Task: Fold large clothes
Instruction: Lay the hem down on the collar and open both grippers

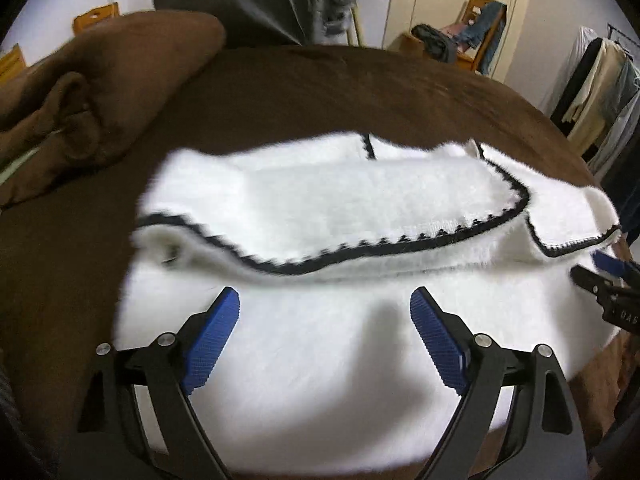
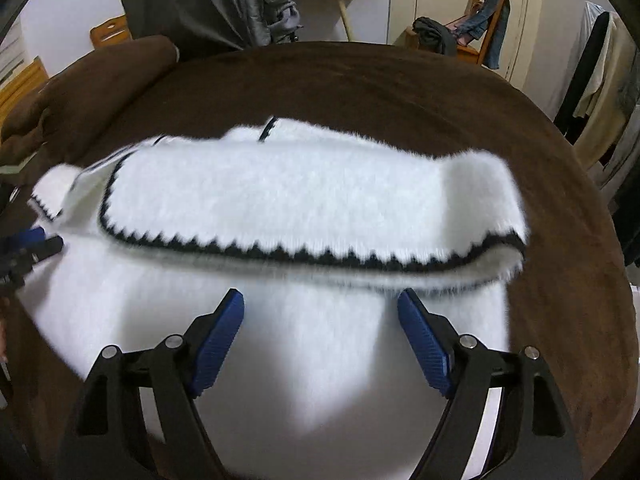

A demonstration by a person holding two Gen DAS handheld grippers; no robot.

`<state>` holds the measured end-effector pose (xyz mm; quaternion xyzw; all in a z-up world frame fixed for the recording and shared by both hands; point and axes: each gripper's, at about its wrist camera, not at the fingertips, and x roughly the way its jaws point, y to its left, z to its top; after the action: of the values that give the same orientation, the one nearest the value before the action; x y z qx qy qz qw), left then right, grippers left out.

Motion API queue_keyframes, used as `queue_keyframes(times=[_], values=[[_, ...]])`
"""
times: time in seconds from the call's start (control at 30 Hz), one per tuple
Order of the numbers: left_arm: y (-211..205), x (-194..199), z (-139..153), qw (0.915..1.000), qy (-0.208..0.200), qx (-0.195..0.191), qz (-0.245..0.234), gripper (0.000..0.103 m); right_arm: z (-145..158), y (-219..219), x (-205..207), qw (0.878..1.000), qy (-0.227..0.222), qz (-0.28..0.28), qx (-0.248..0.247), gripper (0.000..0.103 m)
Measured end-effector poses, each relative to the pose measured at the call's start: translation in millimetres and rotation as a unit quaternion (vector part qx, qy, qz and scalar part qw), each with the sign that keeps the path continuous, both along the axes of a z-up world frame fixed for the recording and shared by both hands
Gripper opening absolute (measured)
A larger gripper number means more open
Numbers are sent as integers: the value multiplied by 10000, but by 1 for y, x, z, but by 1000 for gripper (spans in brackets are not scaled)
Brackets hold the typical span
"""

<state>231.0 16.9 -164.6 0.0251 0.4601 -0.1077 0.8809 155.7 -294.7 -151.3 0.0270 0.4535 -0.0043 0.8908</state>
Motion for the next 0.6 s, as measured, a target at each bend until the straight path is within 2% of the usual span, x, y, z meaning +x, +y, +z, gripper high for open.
queue_keyframes(times=[0.07, 0.27, 0.43, 0.6], values=[[-5, 15, -9, 9999, 112, -62, 42, 89, -2, 0, 14, 10000, -14, 18, -63, 80], [-12, 58, -6, 9999, -74, -40, 69, 90, -1, -12, 53, 10000, -84, -48, 20, 80], [-13, 94, -9, 9997, -65, 235, 77, 90, 1, -19, 93, 10000, 11, -73, 59, 80], [-5, 113, -11, 9995, -35, 234, 207, 90, 4, -30, 122, 9997, 58, -225, 28, 80]])
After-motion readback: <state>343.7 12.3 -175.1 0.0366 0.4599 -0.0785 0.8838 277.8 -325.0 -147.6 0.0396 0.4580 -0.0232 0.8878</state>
